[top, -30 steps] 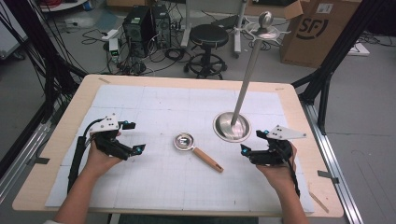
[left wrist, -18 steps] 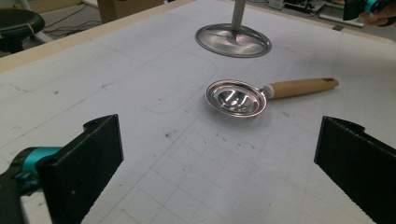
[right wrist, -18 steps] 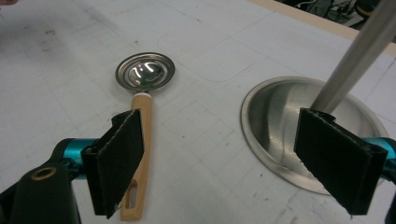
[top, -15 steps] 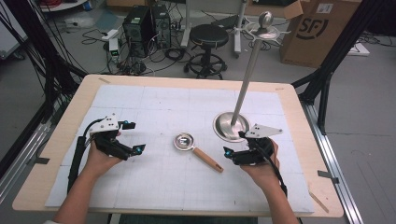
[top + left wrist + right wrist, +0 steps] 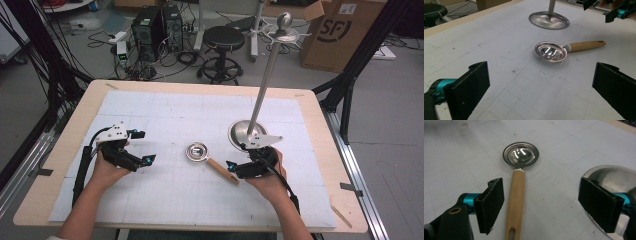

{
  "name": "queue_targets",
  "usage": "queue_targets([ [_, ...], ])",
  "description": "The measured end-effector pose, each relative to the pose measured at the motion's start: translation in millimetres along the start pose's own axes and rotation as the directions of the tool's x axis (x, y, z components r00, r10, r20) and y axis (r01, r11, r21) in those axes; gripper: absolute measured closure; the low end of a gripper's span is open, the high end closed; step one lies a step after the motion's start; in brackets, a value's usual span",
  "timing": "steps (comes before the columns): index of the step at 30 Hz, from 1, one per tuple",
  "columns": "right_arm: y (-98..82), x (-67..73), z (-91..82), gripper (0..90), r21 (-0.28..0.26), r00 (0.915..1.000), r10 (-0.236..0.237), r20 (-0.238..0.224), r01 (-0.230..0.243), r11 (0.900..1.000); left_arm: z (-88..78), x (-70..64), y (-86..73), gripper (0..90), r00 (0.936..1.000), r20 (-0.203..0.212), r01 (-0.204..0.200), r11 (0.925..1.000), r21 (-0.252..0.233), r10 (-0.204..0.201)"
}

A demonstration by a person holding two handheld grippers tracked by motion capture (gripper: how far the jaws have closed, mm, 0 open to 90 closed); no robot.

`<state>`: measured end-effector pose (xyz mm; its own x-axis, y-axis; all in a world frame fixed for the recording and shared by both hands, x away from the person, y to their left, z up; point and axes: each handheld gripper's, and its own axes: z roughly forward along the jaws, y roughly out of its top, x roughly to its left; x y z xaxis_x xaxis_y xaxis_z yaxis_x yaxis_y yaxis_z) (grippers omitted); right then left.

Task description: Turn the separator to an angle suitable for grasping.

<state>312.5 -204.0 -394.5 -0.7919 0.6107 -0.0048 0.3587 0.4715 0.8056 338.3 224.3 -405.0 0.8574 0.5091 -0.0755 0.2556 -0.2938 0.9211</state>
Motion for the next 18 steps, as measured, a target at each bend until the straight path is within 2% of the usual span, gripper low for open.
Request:
queue_targets([
  [4, 0.0, 5.8, 8.3, 22.6, 0.046, 0.9997, -0.025, 0.001, 0.025, 0.999, -0.3, -0.2, 0.2, 1.7, 1.0000, 0.002, -0.001, 1.0000, -0.003, 0.001],
  [7, 0.2, 8.4, 12.9, 24.7, 0.062, 0.9997, -0.021, -0.009, 0.022, 0.998, -0.1, 0.2, 0.0, 1.7, 1.0000, 0.002, 0.002, 1.0000, 0.000, -0.002],
  [11, 2.5, 7.5, 21.1, 27.7, 0.083, 0.9997, -0.021, -0.016, 0.022, 0.996, 1.0, -0.1, -0.3, 1.7, 1.0000, 0.007, 0.002, 1.0000, 0.006, -0.002],
  [14, 4.6, 7.0, 27.5, 29.9, 0.108, 0.9992, -0.037, -0.017, 0.039, 0.993, 1.5, -1.0, -0.2, 1.7, 0.9999, 0.010, 0.001, 1.0000, 0.007, -0.001],
  [18, 8.4, 7.5, 34.5, 32.5, 0.128, 0.9981, -0.040, -0.047, 0.046, 0.991, 1.6, -0.1, -0.6, 1.7, 1.0000, 0.006, 0.004, 0.9999, 0.011, -0.004],
])
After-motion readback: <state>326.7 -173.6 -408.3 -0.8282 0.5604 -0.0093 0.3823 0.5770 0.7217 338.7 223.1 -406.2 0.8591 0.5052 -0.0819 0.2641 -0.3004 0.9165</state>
